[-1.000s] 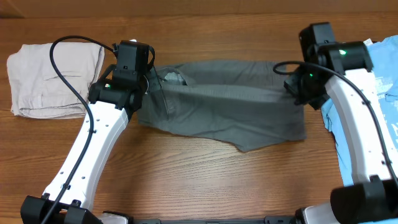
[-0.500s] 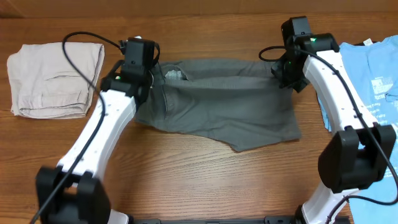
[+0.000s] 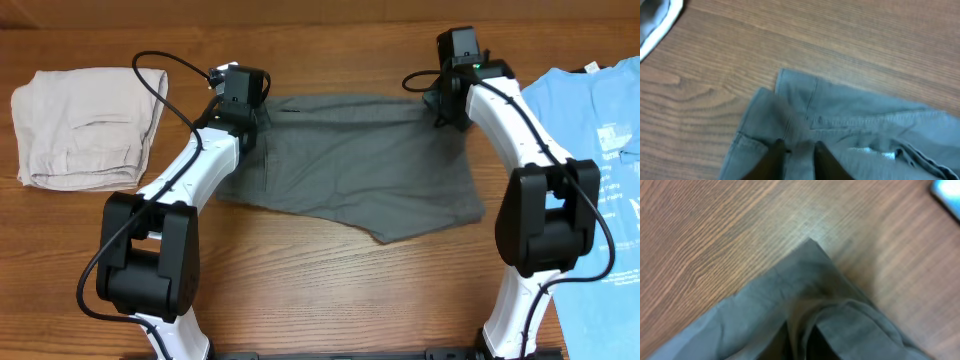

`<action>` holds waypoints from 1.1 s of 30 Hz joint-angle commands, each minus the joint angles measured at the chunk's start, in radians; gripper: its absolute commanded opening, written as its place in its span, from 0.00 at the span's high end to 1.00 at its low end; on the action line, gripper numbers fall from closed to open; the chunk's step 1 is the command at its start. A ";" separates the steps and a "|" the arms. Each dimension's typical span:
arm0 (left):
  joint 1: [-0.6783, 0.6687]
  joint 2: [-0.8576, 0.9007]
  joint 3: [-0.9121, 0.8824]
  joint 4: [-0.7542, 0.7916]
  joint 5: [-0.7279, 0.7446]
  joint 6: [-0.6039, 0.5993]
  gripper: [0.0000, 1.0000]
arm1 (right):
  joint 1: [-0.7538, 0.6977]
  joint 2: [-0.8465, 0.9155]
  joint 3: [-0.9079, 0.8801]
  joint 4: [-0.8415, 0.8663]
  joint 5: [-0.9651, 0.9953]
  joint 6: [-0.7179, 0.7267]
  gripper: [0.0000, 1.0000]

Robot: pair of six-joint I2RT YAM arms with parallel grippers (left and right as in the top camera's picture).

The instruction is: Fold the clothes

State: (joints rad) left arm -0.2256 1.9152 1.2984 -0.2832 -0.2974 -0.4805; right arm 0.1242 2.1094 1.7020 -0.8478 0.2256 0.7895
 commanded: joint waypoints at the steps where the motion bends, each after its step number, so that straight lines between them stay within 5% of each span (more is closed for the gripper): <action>1: 0.017 0.009 -0.003 0.038 -0.028 0.013 0.58 | -0.008 0.019 0.004 0.042 0.035 -0.035 0.80; 4: 0.026 0.003 0.018 0.062 -0.020 0.014 0.37 | -0.008 0.017 0.008 0.078 0.035 -0.088 0.49; 7: 0.030 -0.037 0.084 -0.010 -0.016 0.027 0.28 | -0.014 0.002 0.047 0.093 0.004 -0.220 0.09; 12: 0.029 -0.124 0.193 -0.183 0.127 0.070 0.36 | -0.035 -0.050 0.208 -0.092 -0.114 -0.326 0.06; 14: 0.029 -0.146 0.208 -0.242 0.185 0.070 0.54 | -0.038 -0.067 0.261 -0.195 -0.177 -0.327 0.21; 17: 0.028 -0.161 0.208 -0.344 0.295 0.069 0.81 | -0.038 -0.085 0.289 -0.333 -0.283 -0.326 0.76; 19: 0.027 -0.151 0.208 -0.408 0.351 0.069 0.93 | -0.037 -0.085 0.286 -0.399 -0.347 -0.326 0.94; 26: 0.018 -0.040 0.208 -0.488 0.392 0.069 0.95 | 0.010 -0.082 0.146 -0.383 -0.454 -0.324 0.96; 33: 0.014 0.075 0.208 -0.434 0.403 0.069 0.96 | 0.063 -0.081 -0.053 -0.176 -0.535 -0.315 0.96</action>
State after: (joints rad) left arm -0.2035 1.9522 1.5002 -0.7391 0.0795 -0.4152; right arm 0.1669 2.0377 1.7111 -1.0744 -0.2459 0.4747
